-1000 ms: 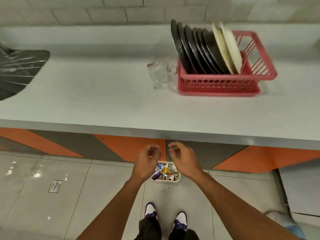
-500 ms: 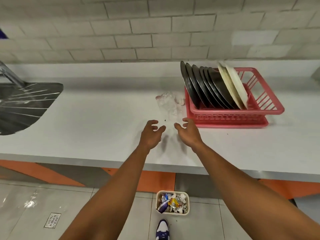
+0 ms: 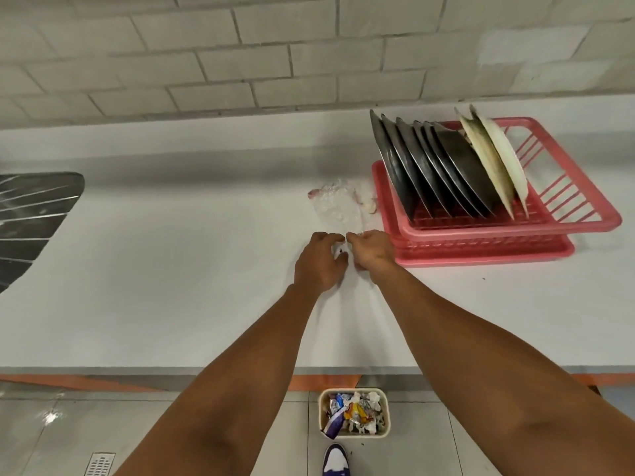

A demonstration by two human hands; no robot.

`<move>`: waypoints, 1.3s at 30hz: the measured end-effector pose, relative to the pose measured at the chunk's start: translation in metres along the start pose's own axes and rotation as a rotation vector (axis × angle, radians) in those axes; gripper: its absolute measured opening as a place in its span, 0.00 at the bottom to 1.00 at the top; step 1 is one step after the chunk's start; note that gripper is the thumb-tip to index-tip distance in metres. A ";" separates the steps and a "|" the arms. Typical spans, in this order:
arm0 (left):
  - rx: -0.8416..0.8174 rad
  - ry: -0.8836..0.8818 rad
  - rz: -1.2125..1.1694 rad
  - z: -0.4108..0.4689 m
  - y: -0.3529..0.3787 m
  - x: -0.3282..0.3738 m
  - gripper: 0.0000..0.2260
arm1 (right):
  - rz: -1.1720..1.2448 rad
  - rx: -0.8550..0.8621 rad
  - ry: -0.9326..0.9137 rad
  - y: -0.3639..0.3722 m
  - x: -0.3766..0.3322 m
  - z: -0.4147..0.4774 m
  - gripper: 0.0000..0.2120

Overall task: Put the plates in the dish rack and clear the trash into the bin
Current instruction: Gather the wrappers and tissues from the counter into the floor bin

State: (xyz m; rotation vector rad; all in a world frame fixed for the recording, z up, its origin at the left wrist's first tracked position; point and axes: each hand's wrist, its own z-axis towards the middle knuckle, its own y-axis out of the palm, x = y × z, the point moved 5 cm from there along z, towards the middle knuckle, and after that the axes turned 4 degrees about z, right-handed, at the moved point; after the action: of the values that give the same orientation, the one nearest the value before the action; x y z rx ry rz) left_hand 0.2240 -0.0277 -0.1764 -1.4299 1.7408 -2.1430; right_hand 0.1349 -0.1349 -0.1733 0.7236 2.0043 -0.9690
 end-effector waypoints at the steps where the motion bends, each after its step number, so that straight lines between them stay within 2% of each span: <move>1: 0.015 0.012 -0.011 -0.001 0.001 -0.001 0.16 | 0.018 -0.004 0.007 0.001 0.001 0.001 0.11; 6: 0.133 -0.069 -0.271 -0.020 -0.007 -0.004 0.14 | 0.218 -0.002 -0.022 -0.003 0.010 -0.005 0.07; 9: 0.207 -0.296 -0.661 -0.045 -0.017 -0.012 0.15 | 0.407 -0.082 -0.045 -0.011 0.005 -0.038 0.04; 12: 0.112 -0.505 -1.135 -0.071 -0.019 -0.012 0.22 | 0.501 -0.207 -0.056 -0.018 0.009 -0.072 0.03; 14: 0.041 -0.506 -1.331 -0.085 -0.025 -0.008 0.25 | 0.497 -0.290 -0.036 -0.023 0.018 -0.096 0.03; 16: 0.013 -0.443 -1.409 -0.100 -0.033 -0.003 0.23 | 0.451 -0.328 -0.033 -0.029 0.032 -0.120 0.03; 19: -0.008 -0.346 -1.306 -0.133 -0.043 0.012 0.17 | 0.380 -0.388 -0.071 -0.045 0.056 -0.151 0.03; 21: -0.049 -0.288 -1.174 -0.161 -0.044 0.024 0.17 | 0.384 -0.487 -0.046 -0.058 0.074 -0.168 0.07; 24: -0.168 -0.243 -1.101 -0.203 -0.038 0.041 0.17 | 0.645 -0.718 0.172 -0.081 0.106 -0.187 0.25; 26: -0.320 -0.236 -1.060 -0.230 -0.027 0.053 0.16 | 0.837 -0.835 0.316 -0.096 0.125 -0.194 0.37; 28: -0.488 -0.202 -0.933 -0.255 -0.009 0.063 0.15 | 0.919 -0.959 0.356 -0.108 0.141 -0.203 0.43; 30: -0.579 -0.168 -0.768 -0.273 0.012 0.066 0.14 | 0.892 -1.044 0.325 -0.113 0.155 -0.214 0.33; 32: -0.606 -0.164 -0.621 -0.286 0.036 0.061 0.13 | 0.733 -1.056 0.279 -0.114 0.176 -0.221 0.22; 34: -0.623 -0.172 -0.547 -0.296 0.059 0.051 0.14 | 0.551 -1.035 0.287 -0.109 0.206 -0.221 0.23; 36: -0.624 -0.211 -0.575 -0.304 0.079 0.039 0.14 | 0.504 -0.945 0.338 -0.103 0.233 -0.217 0.24; 39: -0.550 -0.285 -0.636 -0.310 0.102 0.018 0.11 | 0.494 -0.783 0.384 -0.094 0.265 -0.209 0.16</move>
State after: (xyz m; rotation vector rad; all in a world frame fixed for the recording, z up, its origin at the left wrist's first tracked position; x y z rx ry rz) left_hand -0.0389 0.1587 -0.2302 -2.5710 2.0410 -1.5529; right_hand -0.1594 0.0259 -0.2732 0.9141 2.1283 0.2704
